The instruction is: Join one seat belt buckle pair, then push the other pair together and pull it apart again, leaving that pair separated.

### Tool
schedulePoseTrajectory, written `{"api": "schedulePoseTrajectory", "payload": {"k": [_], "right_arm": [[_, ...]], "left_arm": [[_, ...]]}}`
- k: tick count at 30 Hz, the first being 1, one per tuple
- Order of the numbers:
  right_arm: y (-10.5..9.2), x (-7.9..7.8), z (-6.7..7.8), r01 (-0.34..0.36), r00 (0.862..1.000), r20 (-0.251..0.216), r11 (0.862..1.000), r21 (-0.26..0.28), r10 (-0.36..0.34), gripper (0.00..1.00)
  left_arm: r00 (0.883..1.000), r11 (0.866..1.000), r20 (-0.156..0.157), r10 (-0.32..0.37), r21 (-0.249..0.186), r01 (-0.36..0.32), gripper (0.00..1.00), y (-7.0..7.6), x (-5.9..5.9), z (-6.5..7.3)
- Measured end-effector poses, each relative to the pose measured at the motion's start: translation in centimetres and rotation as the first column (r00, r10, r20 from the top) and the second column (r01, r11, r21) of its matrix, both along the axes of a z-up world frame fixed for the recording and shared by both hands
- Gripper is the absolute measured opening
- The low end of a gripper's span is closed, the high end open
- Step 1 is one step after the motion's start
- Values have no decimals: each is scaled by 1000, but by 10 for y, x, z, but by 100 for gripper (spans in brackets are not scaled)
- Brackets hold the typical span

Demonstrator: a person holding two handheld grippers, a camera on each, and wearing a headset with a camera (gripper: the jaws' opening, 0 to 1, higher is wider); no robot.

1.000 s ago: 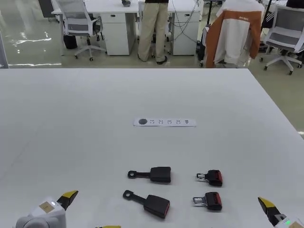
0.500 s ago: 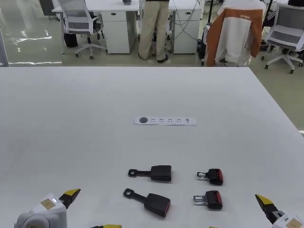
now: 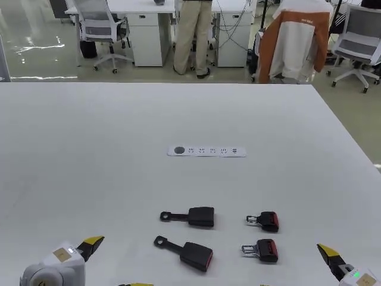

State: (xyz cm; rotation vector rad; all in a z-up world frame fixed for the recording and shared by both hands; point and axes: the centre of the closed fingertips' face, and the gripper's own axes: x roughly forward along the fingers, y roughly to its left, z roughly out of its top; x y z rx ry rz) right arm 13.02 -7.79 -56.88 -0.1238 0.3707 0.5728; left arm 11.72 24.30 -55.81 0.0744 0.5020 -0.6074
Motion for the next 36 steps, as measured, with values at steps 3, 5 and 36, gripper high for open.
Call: {"api": "schedulePoseTrajectory", "payload": {"k": [3,5,36], "right_arm": [[0,0,0,-1,1000,-1,1000,2,1,98],[1,-1,0,-3,1000,-4,1000,-1,3,98],[-1,-4,-8,-28,999,-36,1000,-7,28,96]], "left_arm": [[1000,1000,-1,-8,1,8,100,-1,-1,0],[1000,1000,-4,-10,1,10,100,-2,-1,0],[998,999,-23,-51,5,51,99,-10,4,-7]]}}
